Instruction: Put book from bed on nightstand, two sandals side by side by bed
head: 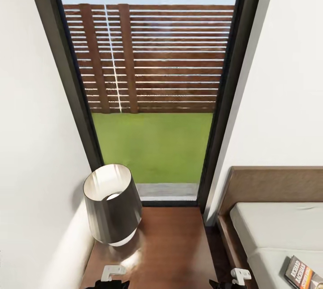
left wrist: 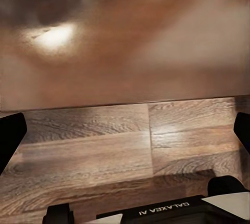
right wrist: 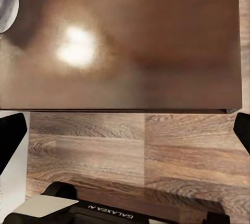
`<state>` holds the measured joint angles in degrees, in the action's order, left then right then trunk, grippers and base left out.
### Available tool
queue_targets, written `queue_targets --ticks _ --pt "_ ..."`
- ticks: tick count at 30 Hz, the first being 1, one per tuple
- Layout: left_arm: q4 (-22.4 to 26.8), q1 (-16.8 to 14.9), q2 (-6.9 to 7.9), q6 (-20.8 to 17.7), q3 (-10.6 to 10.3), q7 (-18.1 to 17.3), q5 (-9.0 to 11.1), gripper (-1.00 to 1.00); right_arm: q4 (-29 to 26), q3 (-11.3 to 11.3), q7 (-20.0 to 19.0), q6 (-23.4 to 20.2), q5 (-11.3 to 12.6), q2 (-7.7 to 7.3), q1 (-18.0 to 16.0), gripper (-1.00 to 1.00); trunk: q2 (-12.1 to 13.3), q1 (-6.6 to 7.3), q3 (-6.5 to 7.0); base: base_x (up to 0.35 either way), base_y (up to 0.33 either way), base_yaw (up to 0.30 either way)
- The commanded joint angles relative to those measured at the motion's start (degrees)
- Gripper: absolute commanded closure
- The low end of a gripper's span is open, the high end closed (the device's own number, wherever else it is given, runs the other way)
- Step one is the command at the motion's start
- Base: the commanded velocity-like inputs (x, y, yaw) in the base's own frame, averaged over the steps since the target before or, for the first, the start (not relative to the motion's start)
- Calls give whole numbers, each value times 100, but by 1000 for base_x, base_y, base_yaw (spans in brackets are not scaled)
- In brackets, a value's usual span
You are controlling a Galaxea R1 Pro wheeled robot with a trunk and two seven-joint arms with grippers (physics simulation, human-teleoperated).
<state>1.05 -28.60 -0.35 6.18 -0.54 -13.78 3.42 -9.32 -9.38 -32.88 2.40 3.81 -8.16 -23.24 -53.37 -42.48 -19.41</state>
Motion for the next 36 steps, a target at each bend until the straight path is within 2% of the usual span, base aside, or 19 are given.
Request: queue_targets --ticks 1,36 --pt "-8 -5 0 15 -8 -19 36 -100 9 -2 -26 6 39 -2 -5 -100 37 22 12 0 0 0" --pt "-8 -5 0 15 -8 -19 36 -100 10 -11 -35 -3 41 -10 -5 -100 1441 791 640 0 0 0"
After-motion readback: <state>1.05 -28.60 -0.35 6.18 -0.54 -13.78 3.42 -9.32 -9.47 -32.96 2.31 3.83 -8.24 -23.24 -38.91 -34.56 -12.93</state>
